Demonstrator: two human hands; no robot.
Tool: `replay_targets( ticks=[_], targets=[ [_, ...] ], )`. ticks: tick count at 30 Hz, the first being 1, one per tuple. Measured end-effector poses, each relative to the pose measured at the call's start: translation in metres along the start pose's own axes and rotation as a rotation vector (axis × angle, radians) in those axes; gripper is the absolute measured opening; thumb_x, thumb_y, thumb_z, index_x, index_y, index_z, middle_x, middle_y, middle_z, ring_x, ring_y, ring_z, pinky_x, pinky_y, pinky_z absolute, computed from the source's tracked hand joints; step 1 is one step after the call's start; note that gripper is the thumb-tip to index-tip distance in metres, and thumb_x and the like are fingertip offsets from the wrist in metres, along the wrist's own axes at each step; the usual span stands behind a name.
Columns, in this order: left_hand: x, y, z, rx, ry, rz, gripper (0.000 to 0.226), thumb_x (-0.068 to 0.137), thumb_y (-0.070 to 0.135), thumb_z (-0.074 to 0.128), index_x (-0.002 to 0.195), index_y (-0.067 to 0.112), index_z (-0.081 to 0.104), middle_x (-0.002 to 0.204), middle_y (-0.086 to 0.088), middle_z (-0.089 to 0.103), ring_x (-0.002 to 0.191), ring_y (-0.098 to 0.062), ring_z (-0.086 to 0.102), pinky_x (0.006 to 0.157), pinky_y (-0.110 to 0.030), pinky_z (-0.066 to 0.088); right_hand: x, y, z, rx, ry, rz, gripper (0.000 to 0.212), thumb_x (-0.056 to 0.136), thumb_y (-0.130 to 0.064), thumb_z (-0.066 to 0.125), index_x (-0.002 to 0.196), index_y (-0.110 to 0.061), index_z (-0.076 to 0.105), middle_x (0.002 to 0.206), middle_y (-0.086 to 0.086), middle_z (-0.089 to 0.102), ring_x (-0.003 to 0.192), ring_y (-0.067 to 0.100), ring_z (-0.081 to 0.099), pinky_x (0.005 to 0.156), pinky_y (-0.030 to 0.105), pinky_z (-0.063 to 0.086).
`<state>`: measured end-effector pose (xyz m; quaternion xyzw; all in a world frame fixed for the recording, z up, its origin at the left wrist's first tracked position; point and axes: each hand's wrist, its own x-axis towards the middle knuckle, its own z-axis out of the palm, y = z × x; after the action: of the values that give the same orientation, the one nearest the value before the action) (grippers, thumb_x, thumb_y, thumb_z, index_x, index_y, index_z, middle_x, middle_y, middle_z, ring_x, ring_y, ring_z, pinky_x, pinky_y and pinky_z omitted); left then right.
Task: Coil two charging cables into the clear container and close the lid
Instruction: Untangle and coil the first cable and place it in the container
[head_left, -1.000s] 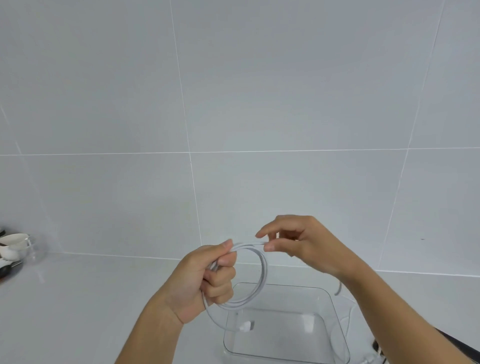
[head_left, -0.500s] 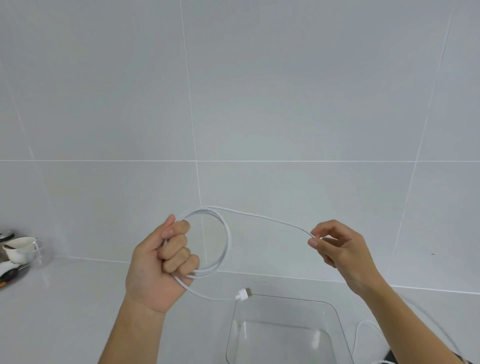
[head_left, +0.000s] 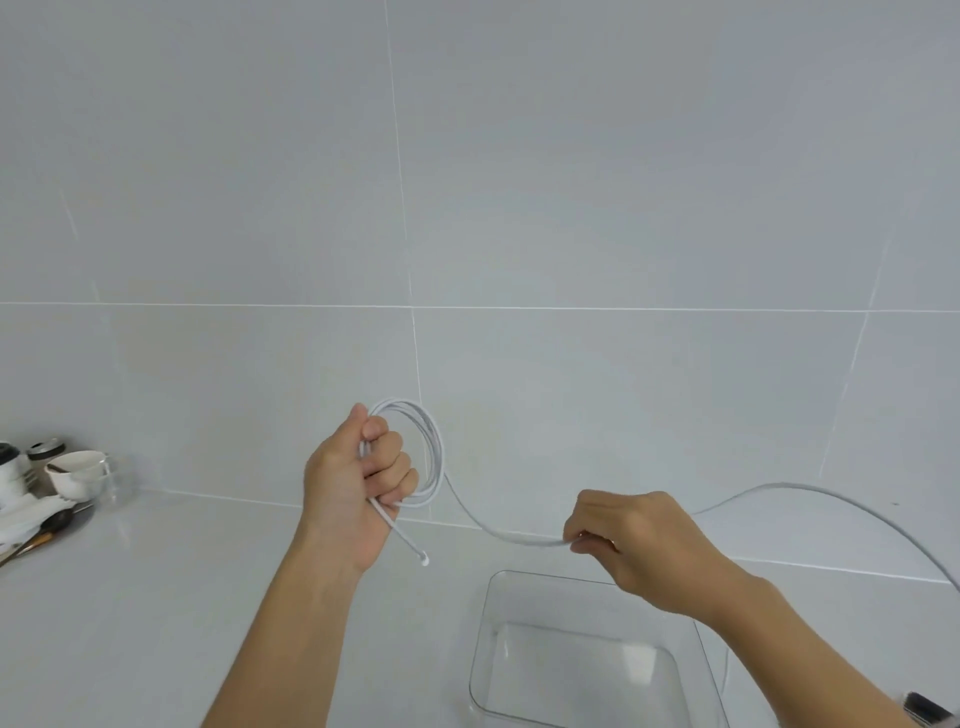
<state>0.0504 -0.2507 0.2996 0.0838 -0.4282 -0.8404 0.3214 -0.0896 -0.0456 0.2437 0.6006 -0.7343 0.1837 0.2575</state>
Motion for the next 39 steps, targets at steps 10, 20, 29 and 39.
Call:
replay_targets(
  ticks=[10, 20, 29, 39],
  targets=[
    [-0.017, -0.032, 0.018, 0.651, -0.04, 0.091, 0.04, 0.102, 0.027, 0.026, 0.066, 0.012, 0.034, 0.038, -0.002, 0.047, 0.029, -0.016, 0.038, 0.034, -0.019, 0.031, 0.023, -0.045, -0.024, 0.186, 0.019, -0.137, 0.015, 0.088, -0.02, 0.049, 0.08, -0.019, 0.062, 0.069, -0.01, 0.057, 0.057, 0.008, 0.04, 0.04, 0.024, 0.034],
    [-0.034, -0.051, 0.025, 0.78, -0.333, -0.102, 0.046, 0.101, 0.03, 0.029, 0.063, 0.009, 0.043, 0.04, -0.004, 0.047, 0.03, -0.014, 0.035, 0.036, -0.017, 0.026, 0.03, -0.049, -0.025, 0.135, 0.096, -0.06, 0.015, 0.088, -0.017, 0.052, 0.084, -0.018, 0.067, 0.066, -0.008, 0.057, 0.056, 0.011, 0.044, 0.037, 0.023, 0.033],
    [-0.036, -0.044, 0.023, 0.69, -0.409, -0.188, 0.044, 0.098, 0.036, 0.033, 0.064, 0.012, 0.045, 0.042, 0.007, 0.023, 0.039, -0.009, 0.015, 0.043, -0.021, 0.013, 0.038, -0.037, -0.034, 0.173, 0.226, 0.089, 0.037, 0.081, -0.048, 0.053, 0.067, -0.016, 0.064, 0.059, -0.01, 0.055, 0.053, 0.007, 0.039, 0.044, 0.024, 0.037],
    [-0.035, -0.027, 0.012, 0.407, -0.481, -0.247, 0.041, 0.086, 0.04, 0.051, 0.052, 0.019, 0.042, 0.038, 0.009, 0.022, 0.033, -0.005, 0.015, 0.042, -0.019, 0.012, 0.047, -0.013, -0.055, 0.341, 0.216, 0.388, 0.02, 0.077, -0.029, 0.071, 0.066, -0.015, 0.065, 0.064, -0.001, 0.06, 0.056, 0.003, 0.046, 0.052, 0.018, 0.036]
  ],
)
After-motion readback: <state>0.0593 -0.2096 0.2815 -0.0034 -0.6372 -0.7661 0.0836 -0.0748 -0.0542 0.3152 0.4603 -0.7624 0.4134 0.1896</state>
